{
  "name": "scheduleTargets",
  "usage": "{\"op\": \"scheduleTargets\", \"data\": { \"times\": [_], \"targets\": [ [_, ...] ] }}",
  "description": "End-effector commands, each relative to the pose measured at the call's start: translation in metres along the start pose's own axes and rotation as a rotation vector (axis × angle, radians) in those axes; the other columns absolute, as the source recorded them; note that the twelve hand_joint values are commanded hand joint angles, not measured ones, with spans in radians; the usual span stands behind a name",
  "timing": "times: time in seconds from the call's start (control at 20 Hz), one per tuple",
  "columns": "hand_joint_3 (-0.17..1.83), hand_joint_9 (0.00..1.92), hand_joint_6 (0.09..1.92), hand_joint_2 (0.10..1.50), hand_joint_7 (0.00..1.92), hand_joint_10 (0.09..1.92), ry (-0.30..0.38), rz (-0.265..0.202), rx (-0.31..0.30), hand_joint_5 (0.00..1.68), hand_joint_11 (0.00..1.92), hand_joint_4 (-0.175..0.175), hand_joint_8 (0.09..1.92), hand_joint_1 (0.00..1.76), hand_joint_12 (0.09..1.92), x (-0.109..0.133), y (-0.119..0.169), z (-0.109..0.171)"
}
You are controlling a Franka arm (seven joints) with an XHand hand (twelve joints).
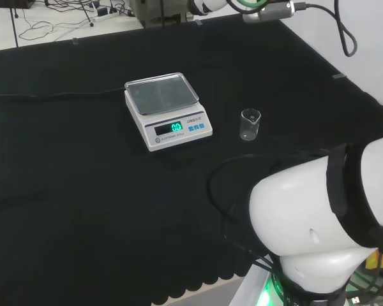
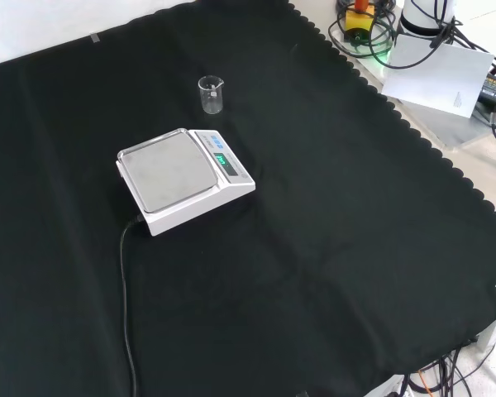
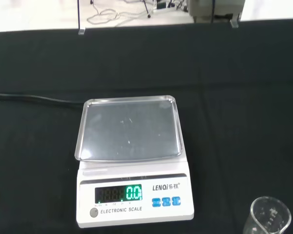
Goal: Pick up the beaker.
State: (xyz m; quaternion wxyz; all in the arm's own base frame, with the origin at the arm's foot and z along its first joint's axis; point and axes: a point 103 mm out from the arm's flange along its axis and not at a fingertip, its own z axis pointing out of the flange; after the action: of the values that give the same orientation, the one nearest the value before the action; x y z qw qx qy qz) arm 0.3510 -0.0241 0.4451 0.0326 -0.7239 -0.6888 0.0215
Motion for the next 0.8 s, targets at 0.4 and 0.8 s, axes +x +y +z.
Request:
{"op": "scheduleTargets", "data": {
  "times": [0.4, 0.8],
  "targets": [
    [0.39, 0.37, 0.25, 0.8, 0.31, 0.82, -0.013, -0.012, 0.031, 0.44, 0.0, 0.012, 0.66, 0.59, 1.39, -0.015, 0.058, 0.055],
    [0.39, 0.38, 0.25, 0.8, 0.33, 0.82, 0.044, 0.021, 0.087, 0.46, 0.0, 0.009, 0.66, 0.59, 1.39, -0.039, 0.074, 0.092]
  ]
}}
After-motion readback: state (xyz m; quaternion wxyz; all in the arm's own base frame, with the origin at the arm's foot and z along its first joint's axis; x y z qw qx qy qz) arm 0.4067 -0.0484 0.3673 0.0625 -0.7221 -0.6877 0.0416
